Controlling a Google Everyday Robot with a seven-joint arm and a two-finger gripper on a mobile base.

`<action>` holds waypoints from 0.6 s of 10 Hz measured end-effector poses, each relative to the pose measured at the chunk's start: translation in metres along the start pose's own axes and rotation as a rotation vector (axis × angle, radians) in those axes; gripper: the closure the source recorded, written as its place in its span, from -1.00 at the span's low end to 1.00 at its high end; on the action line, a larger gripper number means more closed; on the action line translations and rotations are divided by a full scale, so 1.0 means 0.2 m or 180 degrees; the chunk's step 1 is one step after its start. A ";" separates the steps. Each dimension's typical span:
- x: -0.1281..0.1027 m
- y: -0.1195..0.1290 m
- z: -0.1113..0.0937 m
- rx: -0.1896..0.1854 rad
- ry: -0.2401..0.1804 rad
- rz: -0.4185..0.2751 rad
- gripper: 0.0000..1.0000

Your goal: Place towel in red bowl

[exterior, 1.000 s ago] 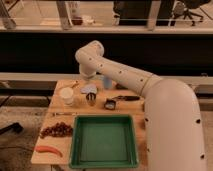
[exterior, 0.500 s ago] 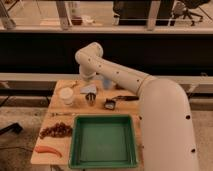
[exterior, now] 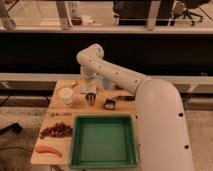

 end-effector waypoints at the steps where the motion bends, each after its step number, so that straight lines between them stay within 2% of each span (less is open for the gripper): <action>1: 0.01 -0.02 0.02 0.0005 0.0001 -0.0003 -0.60; 6: 0.05 -0.10 0.16 0.0000 -0.0015 -0.0116 -0.60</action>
